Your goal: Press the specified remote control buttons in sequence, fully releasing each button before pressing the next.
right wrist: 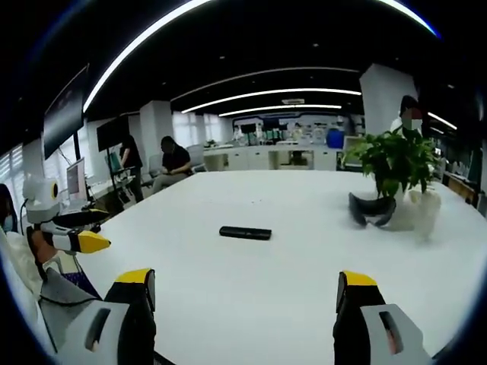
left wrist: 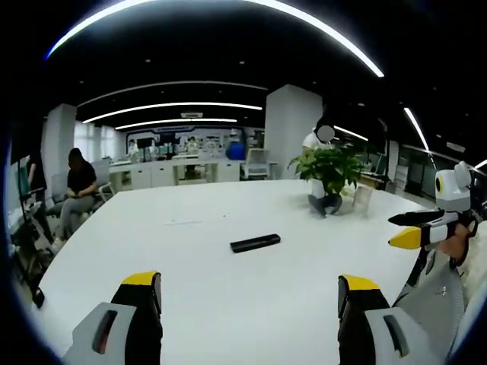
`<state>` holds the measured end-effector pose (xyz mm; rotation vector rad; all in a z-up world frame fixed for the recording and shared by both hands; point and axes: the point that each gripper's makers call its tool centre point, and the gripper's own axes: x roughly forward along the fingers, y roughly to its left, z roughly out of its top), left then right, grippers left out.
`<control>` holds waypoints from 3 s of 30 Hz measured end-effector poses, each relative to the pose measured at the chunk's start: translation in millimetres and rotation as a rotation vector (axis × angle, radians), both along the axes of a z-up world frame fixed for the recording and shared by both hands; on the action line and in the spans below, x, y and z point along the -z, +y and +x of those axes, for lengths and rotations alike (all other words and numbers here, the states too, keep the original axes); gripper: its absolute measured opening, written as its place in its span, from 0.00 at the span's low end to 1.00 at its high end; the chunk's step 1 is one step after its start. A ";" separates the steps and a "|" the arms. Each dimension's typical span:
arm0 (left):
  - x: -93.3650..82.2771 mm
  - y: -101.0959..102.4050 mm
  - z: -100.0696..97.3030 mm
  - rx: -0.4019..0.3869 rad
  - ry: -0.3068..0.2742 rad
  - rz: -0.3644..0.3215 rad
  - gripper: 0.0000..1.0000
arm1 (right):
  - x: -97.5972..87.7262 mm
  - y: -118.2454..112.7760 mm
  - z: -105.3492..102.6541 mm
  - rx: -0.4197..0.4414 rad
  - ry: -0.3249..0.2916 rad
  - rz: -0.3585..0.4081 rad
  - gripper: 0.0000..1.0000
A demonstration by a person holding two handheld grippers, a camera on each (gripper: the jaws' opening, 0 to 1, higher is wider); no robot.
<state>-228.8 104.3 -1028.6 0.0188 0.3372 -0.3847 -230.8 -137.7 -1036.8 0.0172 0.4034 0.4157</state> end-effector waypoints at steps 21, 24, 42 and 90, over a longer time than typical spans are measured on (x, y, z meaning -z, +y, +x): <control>5.4 0.0 1.9 0.006 0.017 0.004 0.99 | 3.8 3.6 0.9 -0.004 0.012 -0.004 0.99; 5.8 -0.1 1.8 0.005 0.018 0.005 0.99 | 4.6 4.3 -0.1 -0.004 0.014 -0.001 0.98; 5.0 -2.0 2.6 0.010 0.017 0.009 0.99 | 4.5 3.2 0.1 -0.002 0.013 0.002 0.98; -8.5 -1.4 42.8 0.085 0.006 0.081 0.95 | 14.3 18.5 -7.8 -0.081 0.118 0.041 0.47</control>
